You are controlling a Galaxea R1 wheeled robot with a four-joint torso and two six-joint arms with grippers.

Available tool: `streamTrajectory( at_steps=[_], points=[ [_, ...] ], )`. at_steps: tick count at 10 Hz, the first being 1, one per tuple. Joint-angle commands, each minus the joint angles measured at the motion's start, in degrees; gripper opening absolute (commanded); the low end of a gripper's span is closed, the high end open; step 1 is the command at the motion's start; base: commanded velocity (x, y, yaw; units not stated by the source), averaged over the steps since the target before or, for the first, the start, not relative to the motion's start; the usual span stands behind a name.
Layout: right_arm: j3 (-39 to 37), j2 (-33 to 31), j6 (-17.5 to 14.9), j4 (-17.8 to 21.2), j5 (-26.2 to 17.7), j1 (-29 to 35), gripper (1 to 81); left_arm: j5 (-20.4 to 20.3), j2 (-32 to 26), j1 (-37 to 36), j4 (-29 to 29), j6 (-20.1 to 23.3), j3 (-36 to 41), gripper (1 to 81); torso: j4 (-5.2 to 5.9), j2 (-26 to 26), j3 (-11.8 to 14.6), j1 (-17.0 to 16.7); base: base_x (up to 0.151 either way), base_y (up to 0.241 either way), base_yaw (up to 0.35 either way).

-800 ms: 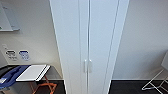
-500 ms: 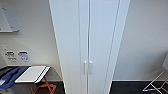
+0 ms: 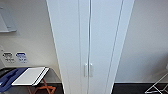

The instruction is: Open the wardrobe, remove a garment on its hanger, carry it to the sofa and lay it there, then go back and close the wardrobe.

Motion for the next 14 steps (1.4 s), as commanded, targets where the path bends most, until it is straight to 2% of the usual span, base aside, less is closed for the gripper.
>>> streamTrajectory(
  at_steps=[1,6,11,14],
  points=[
    [0.54,-0.94,0.13,-0.47,-2.16,2.27,81.1,2.95,-0.65,-2.03,0.26,0.25,0.94,81.1,0.0,0.0,0.0,-0.01,0.114,0.0,0.0],
    [0.36,-1.03,-0.12,-0.47,-0.85,2.36,81.1,3.12,-0.56,-1.93,0.26,0.25,0.94,81.1,0.0,0.02,0.0,0.0,0.109,0.0,0.0],
    [0.36,-1.12,-0.21,-0.47,-0.85,2.36,81.1,3.04,-0.39,-1.85,0.26,0.33,0.94,81.1,0.0,0.02,0.0,0.0,0.063,0.0,0.0],
    [0.97,-1.47,-0.21,-0.47,-0.85,2.71,81.1,3.21,-0.56,-1.93,0.35,0.25,1.03,81.1,0.0,0.05,0.0,0.09,0.0,0.0,0.0]
  ],
)
